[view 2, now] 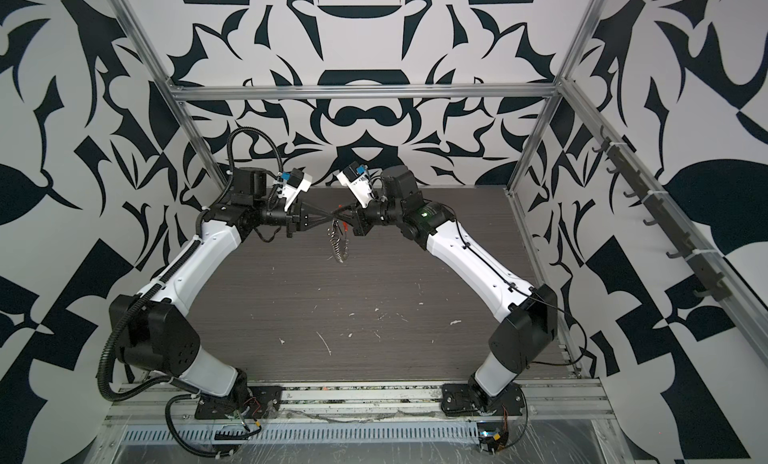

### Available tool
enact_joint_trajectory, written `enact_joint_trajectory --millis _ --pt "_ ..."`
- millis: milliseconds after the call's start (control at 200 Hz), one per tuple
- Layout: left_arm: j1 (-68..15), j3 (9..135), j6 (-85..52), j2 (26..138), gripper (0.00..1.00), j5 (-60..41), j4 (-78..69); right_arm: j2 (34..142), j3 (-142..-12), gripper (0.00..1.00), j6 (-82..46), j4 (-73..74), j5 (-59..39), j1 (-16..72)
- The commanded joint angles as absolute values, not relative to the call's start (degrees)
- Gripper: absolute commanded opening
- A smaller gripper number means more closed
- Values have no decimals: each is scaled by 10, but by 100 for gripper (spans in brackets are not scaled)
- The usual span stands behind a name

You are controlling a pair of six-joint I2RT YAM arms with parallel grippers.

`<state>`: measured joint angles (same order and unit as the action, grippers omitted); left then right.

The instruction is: Put the keys on the keyring

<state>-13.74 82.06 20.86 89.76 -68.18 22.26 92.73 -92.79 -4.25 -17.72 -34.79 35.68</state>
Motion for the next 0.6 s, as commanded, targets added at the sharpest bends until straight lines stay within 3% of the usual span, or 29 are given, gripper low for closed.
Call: enact_joint_trajectory --millis 0,80,195,310,595 --pt "-143 818 198 896 0 -722 189 916 -937 0 -84 -115 -330 366" --pt "-143 788 147 888 0 -722 118 899 -911 0 -114 -72 -309 366" --pt "-143 754 94 880 0 -718 44 866 -867 19 -145 -20 -285 365" --pt "-144 725 22 870 0 -713 -50 835 -830 30 -154 -2 -262 362" --pt "-148 648 -211 862 0 -653 -365 798 -754 35 -219 60 -238 325"
